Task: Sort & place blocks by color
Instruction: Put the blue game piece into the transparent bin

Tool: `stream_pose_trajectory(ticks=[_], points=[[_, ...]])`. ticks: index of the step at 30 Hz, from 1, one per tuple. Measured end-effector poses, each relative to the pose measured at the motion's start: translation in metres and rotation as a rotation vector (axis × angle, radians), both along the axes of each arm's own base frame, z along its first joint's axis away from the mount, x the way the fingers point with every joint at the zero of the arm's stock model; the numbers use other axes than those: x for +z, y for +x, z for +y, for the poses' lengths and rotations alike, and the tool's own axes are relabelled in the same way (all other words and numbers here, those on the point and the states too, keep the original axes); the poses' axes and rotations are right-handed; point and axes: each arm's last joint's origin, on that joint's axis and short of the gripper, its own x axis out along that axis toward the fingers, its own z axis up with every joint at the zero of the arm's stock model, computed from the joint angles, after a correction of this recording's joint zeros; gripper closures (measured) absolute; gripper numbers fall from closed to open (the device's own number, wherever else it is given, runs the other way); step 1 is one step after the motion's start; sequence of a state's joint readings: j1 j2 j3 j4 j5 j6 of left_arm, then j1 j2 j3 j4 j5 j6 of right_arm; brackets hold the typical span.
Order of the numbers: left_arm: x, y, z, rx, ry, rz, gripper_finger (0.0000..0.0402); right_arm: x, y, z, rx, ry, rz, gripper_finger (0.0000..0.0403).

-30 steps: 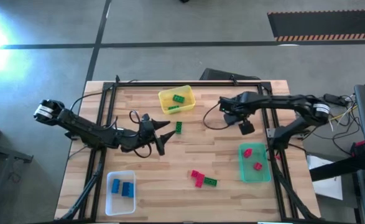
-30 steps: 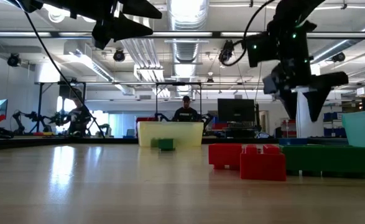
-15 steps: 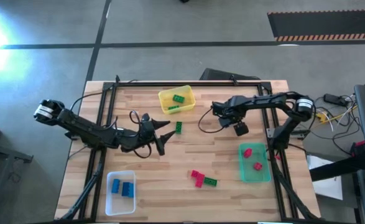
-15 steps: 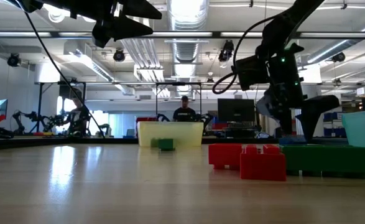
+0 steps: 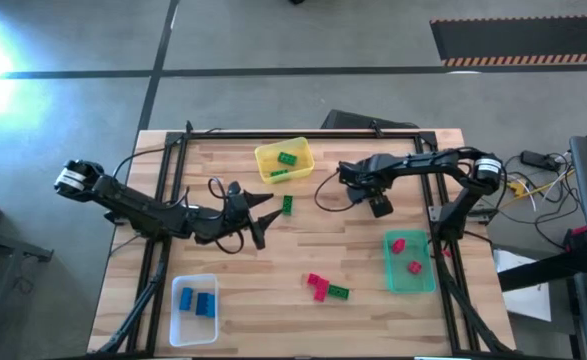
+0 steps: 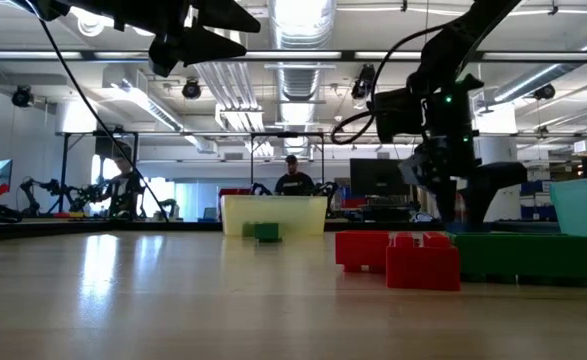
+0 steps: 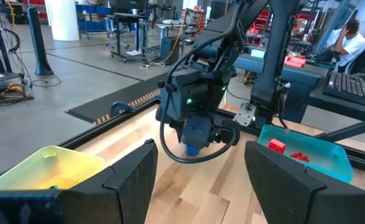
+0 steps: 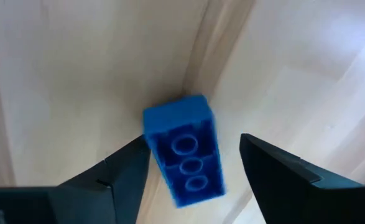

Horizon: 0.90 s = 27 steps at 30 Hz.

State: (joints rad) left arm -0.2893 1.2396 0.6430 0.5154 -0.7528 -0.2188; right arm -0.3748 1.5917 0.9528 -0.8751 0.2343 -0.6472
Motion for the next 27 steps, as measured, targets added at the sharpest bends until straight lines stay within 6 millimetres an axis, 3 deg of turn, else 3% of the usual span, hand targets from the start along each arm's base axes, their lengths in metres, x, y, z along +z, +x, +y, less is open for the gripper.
stream_pose_trajectory(ticks=[4, 9, 17, 27], points=[[0.0, 0.0, 0.0, 0.0, -0.002, -0.001, 0.0175, -0.001, 0.005, -0.002, -0.001, -0.014, -0.051, 0.0203], [0.0, 0.0, 0.0, 0.001, -0.008, -0.004, 0.0175, 0.0, 0.007, -0.003, -0.047, -0.032, -0.086, 0.0288], [0.0, 0.0, 0.0, 0.001, -0.011, -0.006, 0.0175, 0.005, 0.007, -0.002, -0.089, -0.033, -0.105, 0.029], [0.0, 0.0, 0.0, 0.002, -0.032, -0.018, 0.0175, 0.055, 0.007, 0.011, -0.124, 0.056, -0.412, 0.029]])
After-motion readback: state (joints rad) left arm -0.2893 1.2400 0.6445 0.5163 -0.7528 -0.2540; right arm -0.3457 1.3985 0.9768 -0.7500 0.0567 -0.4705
